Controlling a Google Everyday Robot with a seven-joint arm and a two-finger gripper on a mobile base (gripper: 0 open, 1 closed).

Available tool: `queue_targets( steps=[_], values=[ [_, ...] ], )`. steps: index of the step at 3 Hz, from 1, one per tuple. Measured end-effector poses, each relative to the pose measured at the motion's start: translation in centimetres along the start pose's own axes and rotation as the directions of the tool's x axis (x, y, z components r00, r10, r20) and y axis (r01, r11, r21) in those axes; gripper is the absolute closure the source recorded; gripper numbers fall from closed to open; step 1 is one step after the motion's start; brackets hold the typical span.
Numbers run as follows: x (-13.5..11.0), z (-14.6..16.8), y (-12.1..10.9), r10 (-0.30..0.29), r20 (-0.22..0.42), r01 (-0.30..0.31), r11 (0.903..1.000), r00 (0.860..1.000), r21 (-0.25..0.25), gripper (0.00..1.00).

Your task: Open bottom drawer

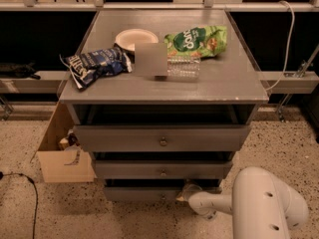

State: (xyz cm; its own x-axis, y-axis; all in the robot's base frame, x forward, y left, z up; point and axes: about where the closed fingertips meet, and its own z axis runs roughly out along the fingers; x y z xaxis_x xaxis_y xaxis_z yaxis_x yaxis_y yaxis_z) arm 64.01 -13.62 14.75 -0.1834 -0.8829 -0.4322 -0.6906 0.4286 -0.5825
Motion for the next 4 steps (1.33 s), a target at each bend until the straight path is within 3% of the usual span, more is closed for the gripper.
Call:
queue_targets(
  steps=[2,3,4],
  values=[
    [-0.1,0.2,0.3,0.013,0.002,-0.013,0.9999,1.000,-0.010,1.00],
    [0.1,-0.2,1.5,-0.031,-0.010,0.031,0.9994,0.999,-0.015,1.00],
    [0.4,-1.1,1.6,-0.026,-0.013,0.026,0.9996,1.000,-0.015,1.00]
  ],
)
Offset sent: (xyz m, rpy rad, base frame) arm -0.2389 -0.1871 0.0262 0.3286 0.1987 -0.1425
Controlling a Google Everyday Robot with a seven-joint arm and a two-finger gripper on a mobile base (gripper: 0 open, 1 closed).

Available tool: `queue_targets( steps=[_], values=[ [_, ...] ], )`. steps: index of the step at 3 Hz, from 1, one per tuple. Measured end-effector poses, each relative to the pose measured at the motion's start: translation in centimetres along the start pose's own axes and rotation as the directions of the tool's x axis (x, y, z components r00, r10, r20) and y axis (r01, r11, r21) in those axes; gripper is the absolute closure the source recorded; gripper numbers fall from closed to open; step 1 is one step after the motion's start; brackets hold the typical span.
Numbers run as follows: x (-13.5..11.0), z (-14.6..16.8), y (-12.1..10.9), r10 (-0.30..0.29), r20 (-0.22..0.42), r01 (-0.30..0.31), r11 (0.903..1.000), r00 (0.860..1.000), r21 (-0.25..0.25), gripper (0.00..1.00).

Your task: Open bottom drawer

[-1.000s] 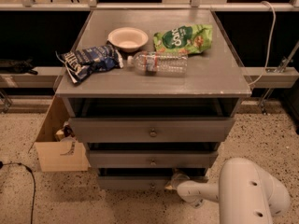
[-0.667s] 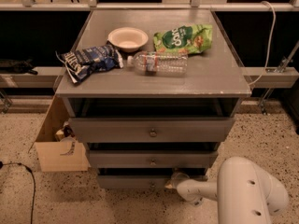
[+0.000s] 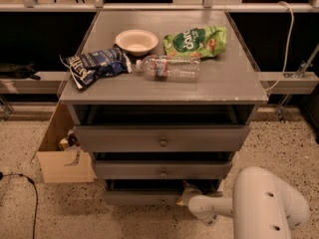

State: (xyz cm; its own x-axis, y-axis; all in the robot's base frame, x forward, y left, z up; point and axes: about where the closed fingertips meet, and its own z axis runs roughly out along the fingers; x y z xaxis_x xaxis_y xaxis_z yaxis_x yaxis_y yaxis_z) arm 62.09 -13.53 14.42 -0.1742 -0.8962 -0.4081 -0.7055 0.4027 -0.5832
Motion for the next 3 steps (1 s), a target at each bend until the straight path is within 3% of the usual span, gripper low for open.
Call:
queue_targets(
  steps=[1,2,3],
  values=[
    [0.00,0.00,0.00,0.000,0.000,0.000,1.0000,1.000,0.000,1.00],
    [0.00,0.00,0.00,0.000,0.000,0.000,1.0000,1.000,0.000,0.82],
    [0.15,0.12,0.18,-0.010,-0.012,0.010,0.9998,1.000,-0.017,0.51]
  ],
)
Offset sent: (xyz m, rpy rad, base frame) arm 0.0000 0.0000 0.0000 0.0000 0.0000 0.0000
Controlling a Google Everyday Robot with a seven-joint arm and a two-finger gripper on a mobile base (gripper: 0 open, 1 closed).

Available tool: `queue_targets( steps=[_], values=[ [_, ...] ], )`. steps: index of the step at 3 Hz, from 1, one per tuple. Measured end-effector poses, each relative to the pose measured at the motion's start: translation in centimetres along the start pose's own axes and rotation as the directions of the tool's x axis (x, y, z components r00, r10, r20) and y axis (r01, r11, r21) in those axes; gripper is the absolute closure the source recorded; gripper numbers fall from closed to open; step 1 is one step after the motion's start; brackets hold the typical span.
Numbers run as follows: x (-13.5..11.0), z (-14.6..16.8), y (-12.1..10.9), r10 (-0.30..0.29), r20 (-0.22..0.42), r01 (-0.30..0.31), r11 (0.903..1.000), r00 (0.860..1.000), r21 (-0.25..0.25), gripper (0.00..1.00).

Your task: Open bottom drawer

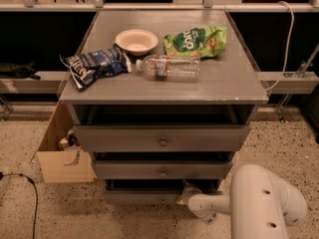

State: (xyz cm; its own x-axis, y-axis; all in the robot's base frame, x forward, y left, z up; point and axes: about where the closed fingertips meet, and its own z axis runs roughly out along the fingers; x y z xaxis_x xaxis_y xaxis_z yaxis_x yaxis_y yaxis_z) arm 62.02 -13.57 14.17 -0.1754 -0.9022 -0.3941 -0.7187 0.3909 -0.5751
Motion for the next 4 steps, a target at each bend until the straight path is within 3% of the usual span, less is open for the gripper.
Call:
queue_targets(
  steps=[2,3,4],
  values=[
    [0.8,-0.4,0.5,-0.019,-0.020,0.019,0.9997,1.000,-0.016,0.04],
    [5.3,-4.1,5.5,-0.002,-0.043,0.000,0.9991,0.999,-0.043,0.00],
    [7.2,-6.7,7.9,0.011,-0.060,-0.015,0.9977,0.998,-0.066,0.00]
  ],
)
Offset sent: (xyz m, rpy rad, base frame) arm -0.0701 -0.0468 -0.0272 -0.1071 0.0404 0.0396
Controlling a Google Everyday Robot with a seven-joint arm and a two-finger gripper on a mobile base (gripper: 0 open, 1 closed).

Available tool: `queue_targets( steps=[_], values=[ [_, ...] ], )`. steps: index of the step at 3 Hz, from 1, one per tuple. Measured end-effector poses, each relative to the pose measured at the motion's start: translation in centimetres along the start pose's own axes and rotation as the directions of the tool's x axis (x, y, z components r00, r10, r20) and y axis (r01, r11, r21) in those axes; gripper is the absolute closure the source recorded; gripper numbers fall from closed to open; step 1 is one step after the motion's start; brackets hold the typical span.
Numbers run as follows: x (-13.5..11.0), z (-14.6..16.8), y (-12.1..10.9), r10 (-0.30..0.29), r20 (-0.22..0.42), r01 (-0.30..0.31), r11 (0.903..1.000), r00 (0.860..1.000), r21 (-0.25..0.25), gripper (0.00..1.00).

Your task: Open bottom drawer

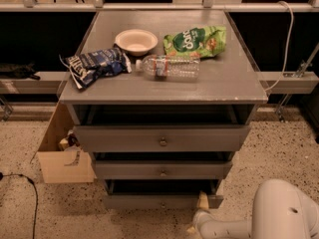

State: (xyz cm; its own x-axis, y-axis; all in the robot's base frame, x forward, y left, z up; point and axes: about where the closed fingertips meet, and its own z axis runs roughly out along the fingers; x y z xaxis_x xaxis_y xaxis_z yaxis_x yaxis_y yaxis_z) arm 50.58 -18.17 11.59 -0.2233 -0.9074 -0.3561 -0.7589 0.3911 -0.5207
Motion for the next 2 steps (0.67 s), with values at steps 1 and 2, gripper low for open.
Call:
queue_targets(
  steps=[1,2],
  values=[
    [0.00,0.00,0.00,0.000,0.000,0.000,1.0000,1.000,0.000,0.00],
    [0.00,0.00,0.00,0.000,0.000,0.000,1.0000,1.000,0.000,0.18]
  ],
)
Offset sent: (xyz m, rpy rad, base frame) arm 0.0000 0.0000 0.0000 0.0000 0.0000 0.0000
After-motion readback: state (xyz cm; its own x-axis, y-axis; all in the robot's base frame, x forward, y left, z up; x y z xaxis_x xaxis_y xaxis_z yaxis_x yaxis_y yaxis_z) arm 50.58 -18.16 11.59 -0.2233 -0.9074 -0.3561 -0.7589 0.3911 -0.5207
